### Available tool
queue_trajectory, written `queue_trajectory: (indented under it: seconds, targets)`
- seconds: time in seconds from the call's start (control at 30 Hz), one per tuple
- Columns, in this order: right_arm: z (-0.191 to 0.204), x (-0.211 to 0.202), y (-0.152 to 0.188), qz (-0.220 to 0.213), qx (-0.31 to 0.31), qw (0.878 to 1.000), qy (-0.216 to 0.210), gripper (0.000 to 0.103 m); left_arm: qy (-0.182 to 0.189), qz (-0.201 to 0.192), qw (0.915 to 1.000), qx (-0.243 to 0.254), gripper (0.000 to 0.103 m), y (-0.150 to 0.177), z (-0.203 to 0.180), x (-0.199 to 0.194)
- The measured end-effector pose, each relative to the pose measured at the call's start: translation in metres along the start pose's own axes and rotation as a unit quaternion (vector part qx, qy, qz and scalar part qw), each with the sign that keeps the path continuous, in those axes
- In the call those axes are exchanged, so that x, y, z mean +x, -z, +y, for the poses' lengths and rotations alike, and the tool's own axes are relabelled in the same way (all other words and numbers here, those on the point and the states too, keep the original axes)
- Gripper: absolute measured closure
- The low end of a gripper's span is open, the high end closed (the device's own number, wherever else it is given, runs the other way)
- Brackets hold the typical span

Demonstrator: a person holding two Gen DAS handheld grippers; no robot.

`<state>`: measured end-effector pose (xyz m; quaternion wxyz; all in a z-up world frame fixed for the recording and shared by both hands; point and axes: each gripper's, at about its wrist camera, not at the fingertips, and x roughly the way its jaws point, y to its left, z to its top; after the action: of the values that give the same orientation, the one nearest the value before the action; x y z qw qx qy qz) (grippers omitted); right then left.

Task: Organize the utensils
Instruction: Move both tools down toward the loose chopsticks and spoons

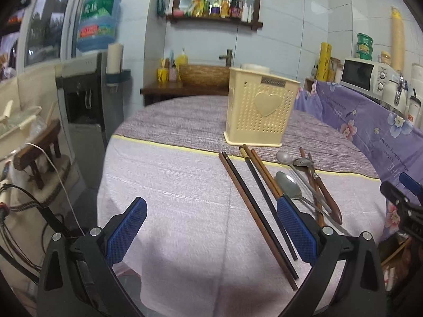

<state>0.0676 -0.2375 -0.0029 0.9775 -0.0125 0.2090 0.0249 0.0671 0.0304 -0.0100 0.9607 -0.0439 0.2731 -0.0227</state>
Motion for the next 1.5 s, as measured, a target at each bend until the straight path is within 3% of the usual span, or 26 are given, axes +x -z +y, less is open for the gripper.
queue_trajectory:
  seconds: [0.13,0.23,0.57,0.87,1.1,1.33,1.5]
  targets:
    - [-0.005,0.033,-0.022,0.045,0.021,0.998,-0.027,0.005,-0.016,0.035,0.9991,0.016,0.015,-0.022,0.005,0.025]
    - [0.009,0.053,-0.027,0.073,-0.008,0.997,-0.038,0.005,0.006,0.067,0.9976,0.013,0.026,-0.034,0.007,0.044]
    - [0.038,0.080,-0.023,0.112,-0.046,0.991,-0.048,0.005,0.031,0.143,0.9891,0.016,0.046,-0.032,-0.006,0.083]
    - [0.046,0.086,-0.021,0.117,-0.054,0.990,-0.053,0.005,0.009,0.181,0.9833,0.017,0.049,-0.028,-0.015,0.105]
    - [0.042,0.090,-0.024,0.124,-0.063,0.989,-0.045,0.005,-0.025,0.183,0.9819,0.042,0.049,-0.028,-0.010,0.104]
    - [0.045,0.102,-0.044,0.125,-0.042,0.985,-0.107,0.005,-0.013,0.188,0.9816,0.032,0.049,-0.038,-0.003,0.109]
    - [0.063,0.128,-0.063,0.149,-0.040,0.976,-0.156,0.018,0.005,0.201,0.9794,0.019,0.050,-0.043,-0.002,0.120]
